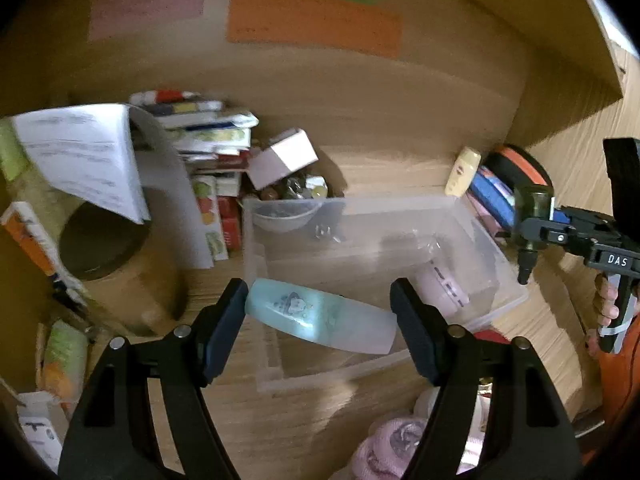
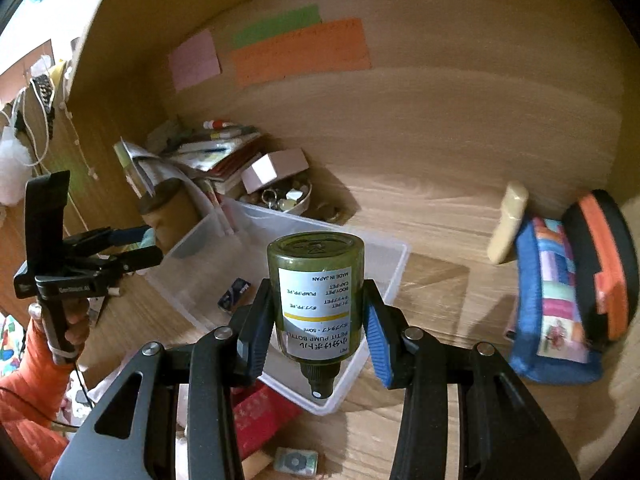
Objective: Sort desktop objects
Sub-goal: 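Carry tube and bottle over the clear box and release both inside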
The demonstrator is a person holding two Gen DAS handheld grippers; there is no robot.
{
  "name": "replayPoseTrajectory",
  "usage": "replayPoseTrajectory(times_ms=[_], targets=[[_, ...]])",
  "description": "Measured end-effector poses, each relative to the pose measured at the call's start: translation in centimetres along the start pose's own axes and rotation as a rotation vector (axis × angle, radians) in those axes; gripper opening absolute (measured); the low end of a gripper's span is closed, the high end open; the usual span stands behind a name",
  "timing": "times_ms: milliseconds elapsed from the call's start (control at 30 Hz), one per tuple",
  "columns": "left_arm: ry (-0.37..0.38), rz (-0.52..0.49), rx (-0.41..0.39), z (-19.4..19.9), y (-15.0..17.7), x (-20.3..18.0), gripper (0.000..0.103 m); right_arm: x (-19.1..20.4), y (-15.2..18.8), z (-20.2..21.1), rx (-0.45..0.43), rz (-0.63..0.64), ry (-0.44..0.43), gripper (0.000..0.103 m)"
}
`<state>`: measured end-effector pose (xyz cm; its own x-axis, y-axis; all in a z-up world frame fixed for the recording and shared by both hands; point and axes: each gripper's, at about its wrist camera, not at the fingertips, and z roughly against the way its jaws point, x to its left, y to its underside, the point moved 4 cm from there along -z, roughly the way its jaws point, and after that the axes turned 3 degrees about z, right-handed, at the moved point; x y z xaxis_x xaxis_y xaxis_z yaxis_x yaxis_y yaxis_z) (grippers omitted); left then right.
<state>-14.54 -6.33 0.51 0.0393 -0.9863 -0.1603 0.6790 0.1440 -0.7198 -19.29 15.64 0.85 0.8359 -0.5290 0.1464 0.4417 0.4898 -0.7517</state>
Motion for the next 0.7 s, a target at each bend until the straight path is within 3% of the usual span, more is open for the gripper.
replayPoseTrajectory(times_ms=[467,700], targets=[[0.024,-0.064,0.121,-5.2,0.6,-1.7,0.073,-0.2,1.5,-5.8,0.153,0.028,0.038,0.038],[0.032,-0.096,0.143,-6.0,0.9,-2.4,0.073,0.1,1.5,-6.7,0.171,0.074,0.078,0.039]])
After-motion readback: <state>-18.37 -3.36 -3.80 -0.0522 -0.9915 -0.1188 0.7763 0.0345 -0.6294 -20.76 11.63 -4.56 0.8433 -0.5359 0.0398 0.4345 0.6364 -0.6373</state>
